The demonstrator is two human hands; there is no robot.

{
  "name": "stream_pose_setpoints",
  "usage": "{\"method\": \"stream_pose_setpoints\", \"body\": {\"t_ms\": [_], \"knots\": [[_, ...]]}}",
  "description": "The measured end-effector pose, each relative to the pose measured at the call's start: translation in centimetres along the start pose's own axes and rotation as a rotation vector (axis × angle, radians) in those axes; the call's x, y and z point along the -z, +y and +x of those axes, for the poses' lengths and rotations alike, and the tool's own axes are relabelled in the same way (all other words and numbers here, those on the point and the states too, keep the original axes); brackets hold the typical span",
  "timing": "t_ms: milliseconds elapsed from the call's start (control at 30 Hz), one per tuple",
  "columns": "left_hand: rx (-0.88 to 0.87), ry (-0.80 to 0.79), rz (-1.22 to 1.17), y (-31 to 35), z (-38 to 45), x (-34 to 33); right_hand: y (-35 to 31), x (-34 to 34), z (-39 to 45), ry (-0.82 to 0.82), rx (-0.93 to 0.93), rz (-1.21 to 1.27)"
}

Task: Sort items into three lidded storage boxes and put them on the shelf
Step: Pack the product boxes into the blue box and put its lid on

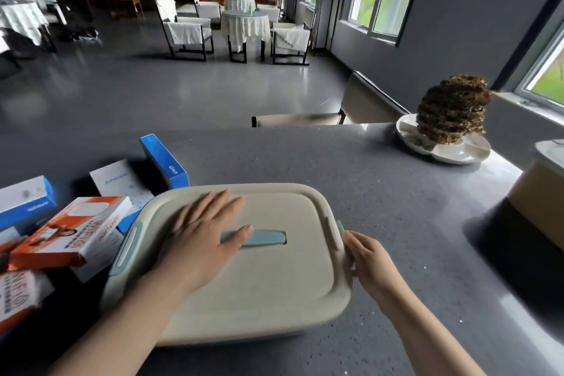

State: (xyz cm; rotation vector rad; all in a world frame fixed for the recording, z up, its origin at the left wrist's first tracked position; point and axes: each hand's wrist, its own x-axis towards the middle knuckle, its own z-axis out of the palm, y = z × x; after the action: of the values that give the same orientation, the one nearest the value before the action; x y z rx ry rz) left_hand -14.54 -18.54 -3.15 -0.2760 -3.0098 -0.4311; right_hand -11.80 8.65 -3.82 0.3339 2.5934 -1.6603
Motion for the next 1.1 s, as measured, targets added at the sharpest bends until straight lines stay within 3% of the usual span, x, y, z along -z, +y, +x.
{"method": "stream_pose_setpoints", "body": {"t_ms": [100, 167, 200, 300, 367, 500, 600, 833, 900, 1033, 1100], "knots": [[-0.026, 0.072, -0.119, 0.6, 0.2, 0.2, -0.7, -0.3, 0.0, 0.215, 0.189, -0.277], [0.076, 0.200, -0.389, 1.1, 0.0, 1.1, -3.6, -1.2, -0.4, 0.336, 0.489, -0.315], [0.161, 0.294, -0.457, 1.1, -0.2, 1.7, -5.2, -1.9, -0.5, 0.259, 0.622, -0.306], [0.364, 0.542, -0.223, -1.1, -1.8, 3.7, -7.8, -5.2, -0.9, -0.146, 0.817, -0.565], [0.450, 0.537, -0.216, -3.6, -3.3, 4.0, -7.7, -6.9, -0.6, -0.248, 0.851, -0.718], [0.604, 0.473, -0.528, -6.3, -6.1, 2.5, -7.1, -7.8, -0.4, -0.258, 0.896, -0.603], [0.602, 0.492, -0.571, -6.7, -6.8, 2.2, -6.8, -8.0, -0.2, -0.225, 0.915, -0.596], [0.547, 0.380, 0.008, -5.6, -6.4, 3.1, -7.2, -8.3, -0.8, -0.206, 0.922, -0.688], [0.596, 0.353, -0.100, -6.3, -6.3, 3.0, -7.3, -8.5, -0.9, -0.182, 0.921, -0.696], [0.722, 0.430, -0.686, -8.5, -6.7, 1.7, -7.2, -8.8, -1.1, -0.115, 0.901, -0.675], [0.741, 0.426, -0.839, -8.7, -7.0, 1.3, -7.2, -8.8, -0.9, -0.107, 0.918, -0.679]]}}
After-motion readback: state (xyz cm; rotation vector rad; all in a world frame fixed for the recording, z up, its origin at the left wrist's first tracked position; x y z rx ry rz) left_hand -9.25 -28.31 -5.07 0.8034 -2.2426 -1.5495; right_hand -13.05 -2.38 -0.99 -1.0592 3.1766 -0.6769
